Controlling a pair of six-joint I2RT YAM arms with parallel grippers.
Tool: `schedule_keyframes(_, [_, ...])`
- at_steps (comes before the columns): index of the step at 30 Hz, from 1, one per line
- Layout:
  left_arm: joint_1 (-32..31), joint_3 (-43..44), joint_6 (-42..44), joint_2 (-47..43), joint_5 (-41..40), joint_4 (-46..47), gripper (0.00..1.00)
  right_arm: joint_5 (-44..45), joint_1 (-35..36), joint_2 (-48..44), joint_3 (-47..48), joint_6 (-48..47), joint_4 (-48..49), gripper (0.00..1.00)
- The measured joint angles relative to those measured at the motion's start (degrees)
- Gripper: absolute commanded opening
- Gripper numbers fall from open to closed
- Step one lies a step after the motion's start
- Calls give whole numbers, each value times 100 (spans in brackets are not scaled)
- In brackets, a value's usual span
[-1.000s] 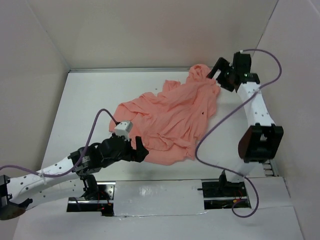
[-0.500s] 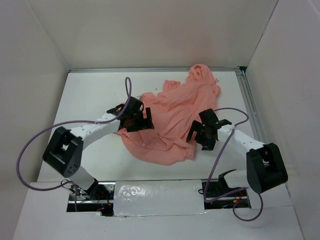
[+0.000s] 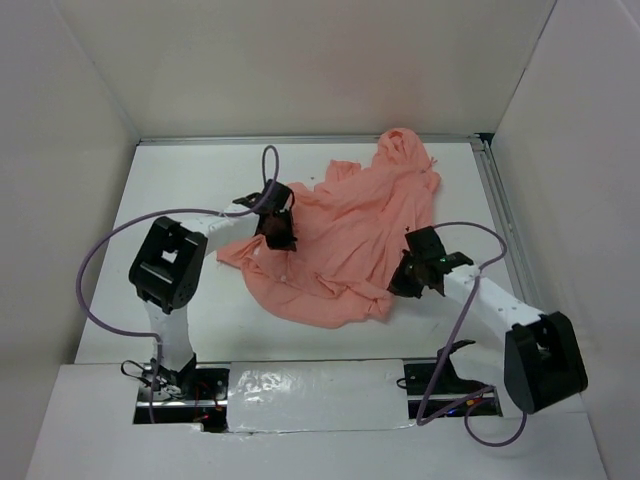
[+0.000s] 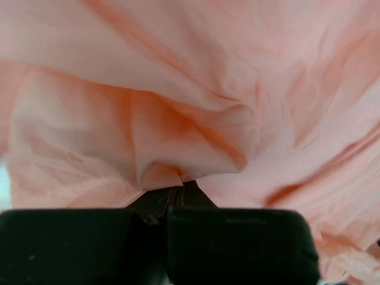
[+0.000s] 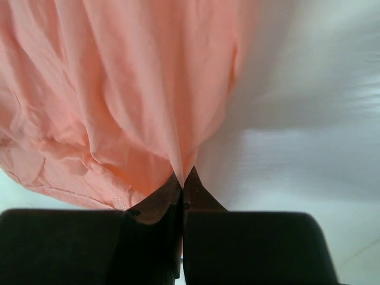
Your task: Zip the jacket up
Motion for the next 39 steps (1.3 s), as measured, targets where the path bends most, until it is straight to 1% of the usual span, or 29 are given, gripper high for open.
schedule_keyframes(2, [334,0,57,-96,42,79,0,28,-177,-444,-109,-22,-125,0])
schedule_keyframes(5, [1005,9,164,-402,188,164,0,28,-398,-1051,-280,-48,-216,0])
schedule_keyframes(8, [1637,162,291,-688,251,170,0,-131,-616,-1379,-498,-138,-273,1])
schedule_keyframes(11, [1943,267,422,-870,334,258,0,-282,-704,-1370,-708,-192,-264,22])
schedule_keyframes(12, [1956,264,448,-914,385,258,0,-332,-702,-1351,-772,-216,-271,35])
schedule_keyframes(13, [1945,251,474,-942,466,264,4,-398,-693,-1327,-813,-249,-273,37])
schedule_keyframes(14, [1919,223,514,-953,527,275,13,-444,-682,-1298,-822,-282,-284,50])
schedule_keyframes(15, [1899,192,546,-955,584,269,23,-492,-678,-1279,-822,-293,-275,60])
schedule_keyframes(16, [1888,173,553,-951,634,216,44,-531,-669,-1272,-822,-319,-269,68])
schedule_keyframes(17, [1882,160,586,-949,697,149,51,-553,-660,-1279,-817,-363,-278,98])
schedule_keyframes(18, [1893,160,555,-951,769,50,66,-568,-654,-1303,-800,-363,-299,100])
schedule_keyframes(19, [1915,160,560,-953,813,-9,99,-544,-649,-1346,-767,-444,-350,100])
schedule_keyframes(22, [2020,162,507,-1049,927,-195,99,-420,-636,-1711,-455,-498,-619,100])
schedule_keyframes(24, [2072,155,516,-1287,997,-341,99,-234,-636,-2085,-72,-498,-804,100])
schedule_keyframes(27, [2050,22,518,-2070,1034,-382,99,157,-636,-2610,581,-498,-929,100])
schedule_keyframes(31, [1703,-627,417,-4048,916,-308,99,774,-636,-3174,1147,-490,-1029,100])
schedule_keyframes(35, [1364,-1650,251,-6207,949,-90,99,1287,-636,-3558,1285,-474,-1233,100])
schedule_keyframes(37, [1300,-2050,164,-6992,960,-44,99,1464,-636,-3709,1283,-466,-1335,100])
schedule_keyframes(39, [1237,-2391,55,-7479,968,-57,99,1606,-636,-3891,1272,-450,-1375,100])
